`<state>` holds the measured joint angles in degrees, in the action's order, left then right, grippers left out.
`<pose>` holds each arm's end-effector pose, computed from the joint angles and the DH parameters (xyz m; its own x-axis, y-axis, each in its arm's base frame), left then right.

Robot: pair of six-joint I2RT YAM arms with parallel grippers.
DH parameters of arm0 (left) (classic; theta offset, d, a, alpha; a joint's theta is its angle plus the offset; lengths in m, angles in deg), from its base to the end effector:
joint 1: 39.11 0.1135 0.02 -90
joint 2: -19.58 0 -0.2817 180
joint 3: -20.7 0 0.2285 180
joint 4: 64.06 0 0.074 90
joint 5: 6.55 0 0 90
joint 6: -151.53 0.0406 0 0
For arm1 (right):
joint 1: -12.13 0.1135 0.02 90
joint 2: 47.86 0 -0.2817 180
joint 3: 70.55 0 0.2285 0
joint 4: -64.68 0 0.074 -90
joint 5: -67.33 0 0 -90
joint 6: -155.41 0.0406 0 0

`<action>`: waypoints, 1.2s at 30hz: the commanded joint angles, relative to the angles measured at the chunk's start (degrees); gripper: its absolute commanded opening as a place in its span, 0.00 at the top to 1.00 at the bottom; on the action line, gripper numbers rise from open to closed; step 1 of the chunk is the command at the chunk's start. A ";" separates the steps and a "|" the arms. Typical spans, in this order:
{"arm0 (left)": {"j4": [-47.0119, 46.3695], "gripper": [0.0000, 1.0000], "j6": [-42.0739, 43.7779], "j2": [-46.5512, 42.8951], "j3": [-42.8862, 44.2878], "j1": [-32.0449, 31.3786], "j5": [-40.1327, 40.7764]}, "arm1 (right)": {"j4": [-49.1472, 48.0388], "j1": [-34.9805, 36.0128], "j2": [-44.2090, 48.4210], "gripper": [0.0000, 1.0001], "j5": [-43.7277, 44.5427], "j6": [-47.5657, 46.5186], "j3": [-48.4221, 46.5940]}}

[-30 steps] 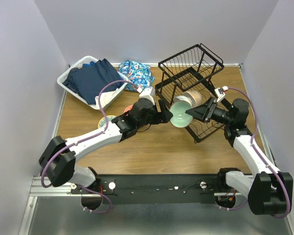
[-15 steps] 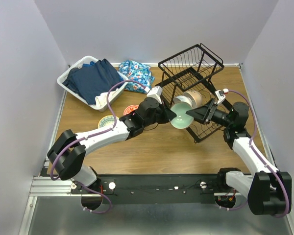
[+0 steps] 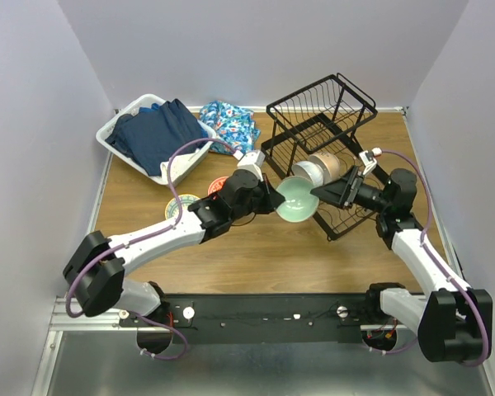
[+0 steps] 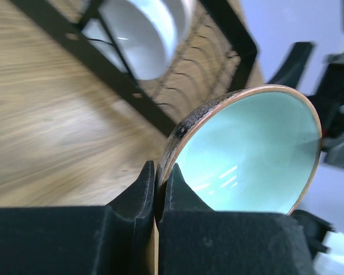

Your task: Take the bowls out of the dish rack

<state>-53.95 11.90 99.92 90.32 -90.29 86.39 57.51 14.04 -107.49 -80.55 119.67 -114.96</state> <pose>0.1924 -0.2358 0.3080 -0.7143 -0.3260 -0.6193 0.3147 0.6408 -0.7003 0.1915 0.0408 0.2832 -0.7764 0.4059 -0.4821 -0.3863 0.2979 0.8730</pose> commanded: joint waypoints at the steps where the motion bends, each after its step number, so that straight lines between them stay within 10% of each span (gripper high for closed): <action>1: 6.84 1.00 6.03 -6.50 -1.56 1.25 7.43 | 11.73 -0.33 -1.01 0.00 0.93 -11.00 -6.57; 8: 19.77 1.00 13.59 -12.56 -2.97 1.61 10.42 | 31.68 -0.33 -1.45 0.00 9.80 -28.48 -15.63; 16: 26.55 1.00 12.80 -15.38 -11.14 1.61 6.73 | 33.12 -0.33 -1.71 0.00 14.73 -32.02 -17.48; 36: 10.38 1.00 8.32 -2.47 -14.05 1.70 3.04 | 32.14 -0.33 -3.21 0.00 17.02 -32.72 -14.93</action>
<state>-37.47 21.26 96.38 74.80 -88.67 90.31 88.81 13.89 -110.86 -65.36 88.78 -130.90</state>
